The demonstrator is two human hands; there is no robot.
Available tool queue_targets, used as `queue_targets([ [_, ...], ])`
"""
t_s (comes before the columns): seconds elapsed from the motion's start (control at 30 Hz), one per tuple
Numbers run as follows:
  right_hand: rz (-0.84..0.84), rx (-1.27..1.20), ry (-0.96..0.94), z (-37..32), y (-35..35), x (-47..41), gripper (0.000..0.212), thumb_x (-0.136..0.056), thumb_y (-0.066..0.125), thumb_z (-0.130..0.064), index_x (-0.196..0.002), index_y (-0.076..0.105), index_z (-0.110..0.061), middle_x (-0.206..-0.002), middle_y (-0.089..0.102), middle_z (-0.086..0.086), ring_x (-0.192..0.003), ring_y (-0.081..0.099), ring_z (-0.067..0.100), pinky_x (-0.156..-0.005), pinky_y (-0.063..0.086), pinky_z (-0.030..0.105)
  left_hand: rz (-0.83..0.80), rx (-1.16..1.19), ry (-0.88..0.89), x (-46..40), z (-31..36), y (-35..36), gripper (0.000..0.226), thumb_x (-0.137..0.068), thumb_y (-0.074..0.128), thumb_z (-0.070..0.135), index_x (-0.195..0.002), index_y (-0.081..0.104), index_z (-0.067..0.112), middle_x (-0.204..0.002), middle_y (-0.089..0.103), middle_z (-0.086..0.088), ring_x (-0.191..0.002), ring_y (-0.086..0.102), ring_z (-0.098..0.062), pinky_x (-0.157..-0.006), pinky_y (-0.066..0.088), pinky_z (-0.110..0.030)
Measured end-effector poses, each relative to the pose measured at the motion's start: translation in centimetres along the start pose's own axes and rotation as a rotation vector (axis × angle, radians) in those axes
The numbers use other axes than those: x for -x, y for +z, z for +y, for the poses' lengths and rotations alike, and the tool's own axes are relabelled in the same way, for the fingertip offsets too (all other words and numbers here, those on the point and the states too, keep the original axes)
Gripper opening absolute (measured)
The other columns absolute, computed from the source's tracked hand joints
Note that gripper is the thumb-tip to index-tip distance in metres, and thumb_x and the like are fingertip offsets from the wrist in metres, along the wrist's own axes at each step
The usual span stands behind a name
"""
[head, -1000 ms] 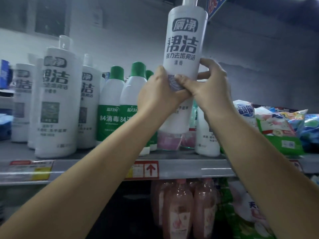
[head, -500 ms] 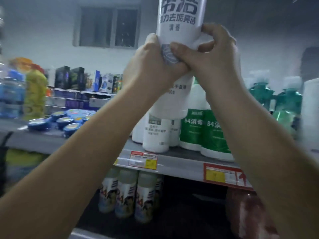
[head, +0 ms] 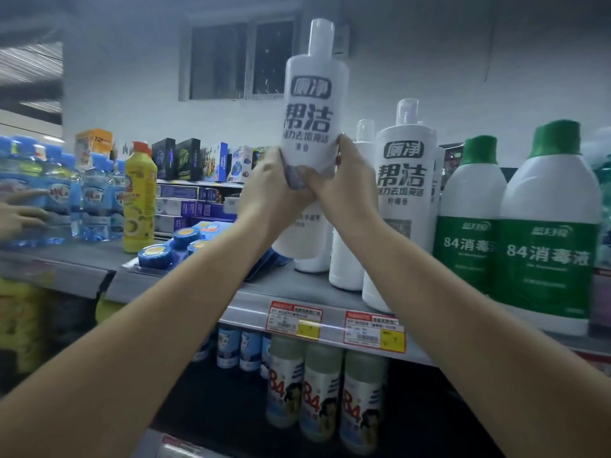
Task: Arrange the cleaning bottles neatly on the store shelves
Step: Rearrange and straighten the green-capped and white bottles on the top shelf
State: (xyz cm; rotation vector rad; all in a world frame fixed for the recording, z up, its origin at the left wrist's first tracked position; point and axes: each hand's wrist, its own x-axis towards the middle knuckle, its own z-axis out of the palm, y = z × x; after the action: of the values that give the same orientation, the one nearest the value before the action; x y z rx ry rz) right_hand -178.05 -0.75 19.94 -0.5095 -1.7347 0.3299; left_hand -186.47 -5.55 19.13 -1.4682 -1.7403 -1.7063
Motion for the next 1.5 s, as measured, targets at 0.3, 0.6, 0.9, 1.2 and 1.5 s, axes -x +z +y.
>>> queue_targets([
  [0.3, -0.049, 0.084, 0.081, 3.6, 3.8, -0.3, 0.039, -0.082, 0.066, -0.024, -0.113, 0.043, -0.017, -0.108, 0.059, 0.003, -0.087, 0.052, 0.016, -0.070, 0.038, 0.024, -0.071, 0.073, -0.040, -1.8, -5.1, 3.5, 0.031, -0.077, 0.056, 0.018, -0.106, 0.047, 0.015, -0.094, 0.060, -0.004, -0.078, 0.055, -0.020, -0.061, 0.047, -0.029],
  [0.6, -0.132, 0.252, 0.076, 5.9, 5.1, 0.6, 0.068, -0.092, 0.050, -0.020, -0.148, 0.010, -0.022, -0.135, 0.043, 0.010, -0.121, 0.046, 0.026, -0.100, 0.037, 0.035, -0.120, 0.023, -0.114, -2.0, -7.5, 5.8, 0.028, -0.079, 0.057, 0.022, -0.104, 0.047, 0.012, -0.099, 0.060, -0.008, -0.086, 0.055, -0.025, -0.066, 0.043, -0.032],
  [0.9, -0.232, 0.446, -0.068, 6.9, 6.4, 1.3, 0.058, -0.093, 0.034, -0.007, -0.148, 0.016, -0.018, -0.152, 0.015, 0.022, -0.139, 0.020, 0.034, -0.115, 0.015, 0.035, -0.148, -0.027, -0.138, -2.6, -8.7, 6.7, 0.024, -0.081, 0.060, 0.023, -0.094, 0.042, 0.014, -0.089, 0.055, -0.007, -0.082, 0.048, -0.024, -0.061, 0.034, -0.032],
  [1.2, -0.296, 0.478, -0.078, 6.8, 6.5, 1.6, 0.057, -0.091, 0.036, -0.005, -0.145, 0.028, -0.021, -0.156, 0.004, 0.020, -0.142, 0.014, 0.034, -0.116, 0.009, 0.034, -0.188, 0.035, -0.175, -2.6, -9.0, 6.7, 0.037, -0.082, 0.060, 0.020, -0.113, 0.043, 0.008, -0.109, 0.059, -0.016, -0.096, 0.054, -0.029, -0.070, 0.038, -0.032],
  [1.5, -0.224, 0.422, -0.197, 4.7, 4.2, 2.2, 0.054, -0.090, 0.040, -0.002, -0.142, 0.035, -0.015, -0.154, 0.020, 0.013, -0.140, 0.020, 0.029, -0.114, 0.015, 0.032, -0.022, 0.025, 0.032, -1.0, -6.8, 5.4, 0.063, -0.091, 0.048, 0.010, -0.145, 0.018, 0.012, -0.152, 0.022, -0.010, -0.140, 0.020, -0.023, -0.114, 0.017, -0.034],
])
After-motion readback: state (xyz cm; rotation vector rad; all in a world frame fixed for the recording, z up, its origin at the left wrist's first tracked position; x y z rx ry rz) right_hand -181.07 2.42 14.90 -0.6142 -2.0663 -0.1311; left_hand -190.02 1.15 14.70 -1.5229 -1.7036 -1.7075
